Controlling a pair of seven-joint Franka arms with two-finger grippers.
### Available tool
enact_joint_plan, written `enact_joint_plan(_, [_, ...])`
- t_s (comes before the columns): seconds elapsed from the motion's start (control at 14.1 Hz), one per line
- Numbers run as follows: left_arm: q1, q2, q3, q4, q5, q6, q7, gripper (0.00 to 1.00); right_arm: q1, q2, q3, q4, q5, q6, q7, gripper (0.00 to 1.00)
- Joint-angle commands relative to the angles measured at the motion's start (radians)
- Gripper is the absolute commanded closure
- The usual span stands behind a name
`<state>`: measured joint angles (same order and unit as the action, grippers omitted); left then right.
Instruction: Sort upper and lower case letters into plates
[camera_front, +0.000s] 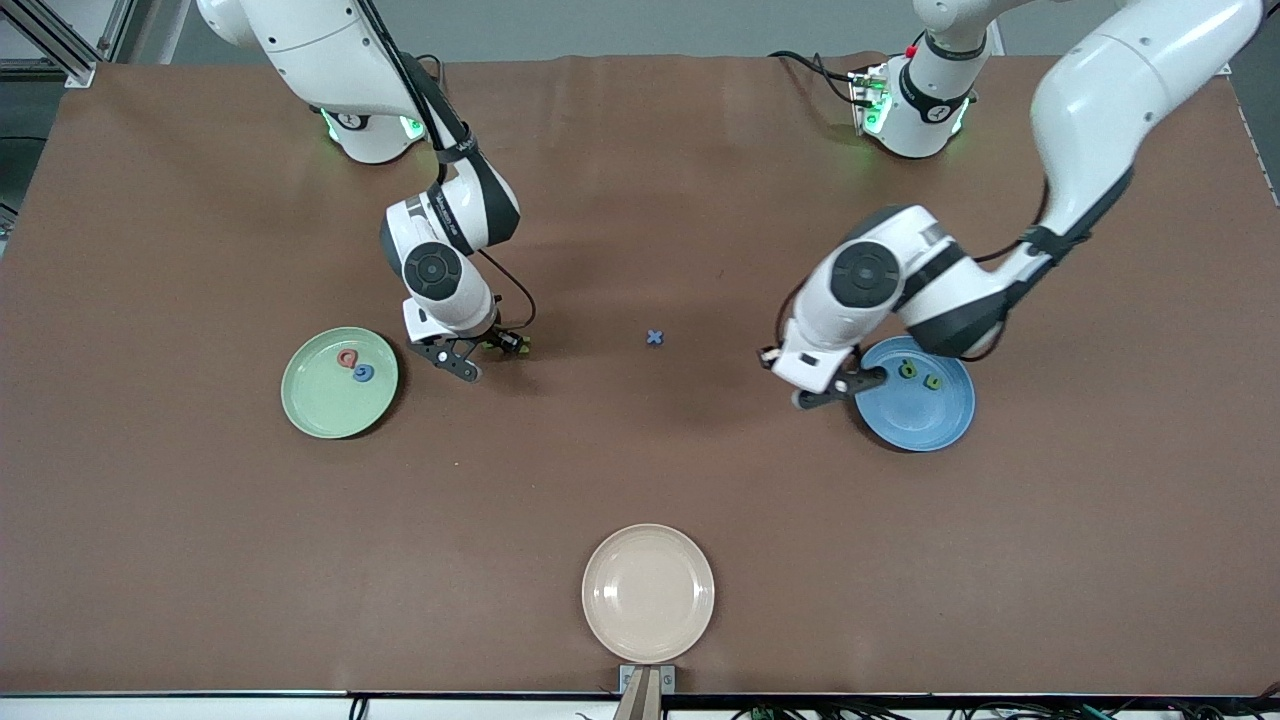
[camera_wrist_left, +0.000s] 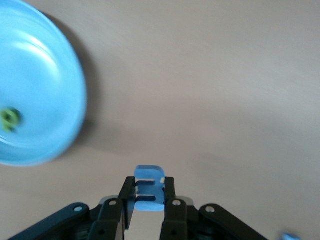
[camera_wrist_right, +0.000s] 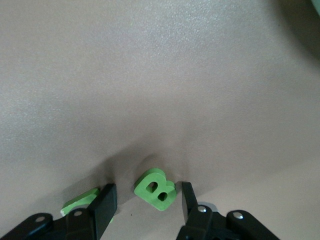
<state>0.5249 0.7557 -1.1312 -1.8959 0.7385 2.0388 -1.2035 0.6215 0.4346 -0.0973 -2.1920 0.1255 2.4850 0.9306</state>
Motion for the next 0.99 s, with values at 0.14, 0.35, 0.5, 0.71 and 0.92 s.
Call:
enact_joint_plan(0.14, [0.171, 0.002, -0.025, -0.103, 0.116, 0.018, 0.111, 0.90, -0.006, -0.004, -0.001, -0.020, -0.004, 0.006, 0.016, 0.93])
enact_joint_plan(0.35, [0.204, 0.027, 0.008, -0.126, 0.172, 0.049, 0.125, 0.90, -0.014, -0.011, -0.001, -0.017, -0.006, -0.002, 0.011, 0.98])
enact_joint_plan(0.5, [0.201, 0.040, 0.048, -0.143, 0.211, 0.078, 0.125, 0.90, -0.023, -0.010, -0.001, -0.014, -0.004, 0.003, 0.008, 0.98])
enact_joint_plan(0.71, [0.185, 0.045, 0.102, -0.153, 0.246, 0.129, 0.127, 0.90, -0.032, -0.008, -0.001, 0.006, -0.003, -0.002, 0.007, 0.98])
enact_joint_plan(0.92, [0.181, 0.053, 0.113, -0.153, 0.256, 0.132, 0.131, 0.89, -0.025, -0.013, 0.005, 0.024, 0.008, -0.008, 0.020, 0.37])
